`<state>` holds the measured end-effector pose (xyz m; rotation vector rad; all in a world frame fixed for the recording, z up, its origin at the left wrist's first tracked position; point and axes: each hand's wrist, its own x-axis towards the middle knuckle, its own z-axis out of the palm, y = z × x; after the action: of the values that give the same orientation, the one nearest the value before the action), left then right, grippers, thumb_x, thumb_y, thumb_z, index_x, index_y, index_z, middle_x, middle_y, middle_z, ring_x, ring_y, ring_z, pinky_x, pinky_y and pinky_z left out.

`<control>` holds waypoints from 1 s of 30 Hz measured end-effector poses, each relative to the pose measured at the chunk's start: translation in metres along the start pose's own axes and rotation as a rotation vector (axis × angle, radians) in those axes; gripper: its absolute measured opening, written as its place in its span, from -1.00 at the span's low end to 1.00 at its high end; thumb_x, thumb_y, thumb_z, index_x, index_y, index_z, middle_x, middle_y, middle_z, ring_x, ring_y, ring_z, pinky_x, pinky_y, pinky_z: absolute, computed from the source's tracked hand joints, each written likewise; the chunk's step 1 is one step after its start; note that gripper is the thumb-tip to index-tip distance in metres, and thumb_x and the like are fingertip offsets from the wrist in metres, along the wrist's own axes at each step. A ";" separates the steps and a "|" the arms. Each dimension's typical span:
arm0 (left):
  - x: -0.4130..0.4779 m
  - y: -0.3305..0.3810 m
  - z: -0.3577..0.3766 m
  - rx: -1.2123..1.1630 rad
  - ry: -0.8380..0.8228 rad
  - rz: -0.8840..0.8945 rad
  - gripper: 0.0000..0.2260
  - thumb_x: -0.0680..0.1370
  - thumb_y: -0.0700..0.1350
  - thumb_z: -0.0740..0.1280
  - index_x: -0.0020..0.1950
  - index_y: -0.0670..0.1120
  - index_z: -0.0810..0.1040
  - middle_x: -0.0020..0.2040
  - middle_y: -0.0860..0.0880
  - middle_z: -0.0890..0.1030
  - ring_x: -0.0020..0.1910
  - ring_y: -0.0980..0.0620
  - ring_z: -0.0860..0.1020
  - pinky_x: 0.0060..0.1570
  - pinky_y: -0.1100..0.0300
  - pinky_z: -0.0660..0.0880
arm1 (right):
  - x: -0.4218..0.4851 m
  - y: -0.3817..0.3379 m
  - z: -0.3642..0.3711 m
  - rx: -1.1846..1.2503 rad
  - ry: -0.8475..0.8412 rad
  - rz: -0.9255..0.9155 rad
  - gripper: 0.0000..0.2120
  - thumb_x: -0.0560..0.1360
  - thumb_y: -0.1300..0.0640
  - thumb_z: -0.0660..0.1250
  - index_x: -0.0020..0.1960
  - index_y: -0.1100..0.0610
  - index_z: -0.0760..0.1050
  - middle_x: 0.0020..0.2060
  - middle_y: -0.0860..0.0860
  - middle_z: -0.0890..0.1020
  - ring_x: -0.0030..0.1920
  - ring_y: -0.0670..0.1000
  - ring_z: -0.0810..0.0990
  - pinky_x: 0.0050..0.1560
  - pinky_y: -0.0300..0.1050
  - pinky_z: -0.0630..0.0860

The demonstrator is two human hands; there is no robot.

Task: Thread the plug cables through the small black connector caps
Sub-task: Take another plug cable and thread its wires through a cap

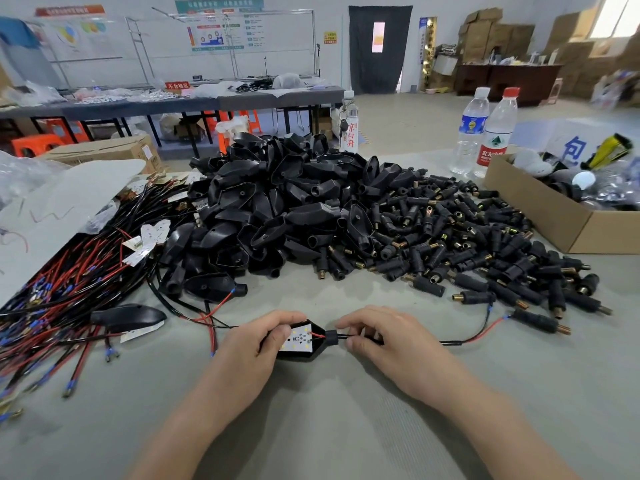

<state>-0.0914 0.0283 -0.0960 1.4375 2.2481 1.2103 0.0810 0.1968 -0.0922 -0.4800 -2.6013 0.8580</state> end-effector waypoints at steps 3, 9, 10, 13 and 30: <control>0.000 -0.001 0.001 0.008 0.007 -0.009 -0.71 0.67 -0.14 0.25 0.11 0.27 0.62 0.03 0.41 0.62 0.09 0.36 0.55 0.00 0.52 0.36 | 0.001 -0.002 0.005 -0.017 0.004 -0.022 -0.72 0.57 0.06 0.37 0.24 -0.21 0.53 -0.10 -0.32 0.55 0.02 -0.31 0.46 0.00 -0.44 0.35; 0.000 -0.002 0.000 0.013 0.035 -0.032 -0.72 0.65 -0.10 0.28 0.10 0.31 0.63 0.05 0.36 0.64 0.12 0.36 0.53 0.01 0.53 0.35 | 0.002 0.001 0.009 -0.143 -0.009 -0.027 -0.61 0.60 0.01 0.32 0.33 -0.30 0.33 -0.15 -0.51 0.43 -0.01 -0.38 0.37 -0.04 -0.40 0.32; 0.000 -0.001 0.001 0.012 0.034 -0.033 -0.72 0.65 -0.10 0.28 0.11 0.31 0.63 0.05 0.35 0.64 0.12 0.36 0.53 0.02 0.52 0.35 | 0.003 0.001 0.009 -0.161 -0.010 -0.032 -0.60 0.60 0.01 0.31 0.34 -0.31 0.30 -0.16 -0.52 0.41 0.00 -0.36 0.34 -0.05 -0.40 0.32; 0.002 0.000 0.003 0.030 0.040 -0.032 -0.73 0.65 -0.10 0.29 0.14 0.28 0.64 0.08 0.31 0.65 0.14 0.35 0.53 0.07 0.43 0.39 | 0.004 0.002 0.010 -0.158 -0.001 -0.048 -0.57 0.59 0.03 0.32 0.35 -0.31 0.26 -0.17 -0.50 0.41 0.00 -0.36 0.33 -0.03 -0.46 0.31; -0.002 -0.016 -0.029 0.204 0.173 -0.089 -0.67 0.65 -0.21 0.23 0.09 0.24 0.61 -0.08 0.24 0.61 0.02 0.27 0.50 -0.03 0.49 0.32 | 0.001 0.013 -0.008 -0.173 -0.025 0.015 -0.49 0.44 -0.31 0.35 0.35 -0.22 0.44 0.06 -0.31 0.49 0.09 -0.23 0.35 0.19 -0.33 0.28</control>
<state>-0.1171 0.0087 -0.0891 1.3280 2.5887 1.1458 0.0863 0.2110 -0.0937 -0.5391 -2.7109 0.6503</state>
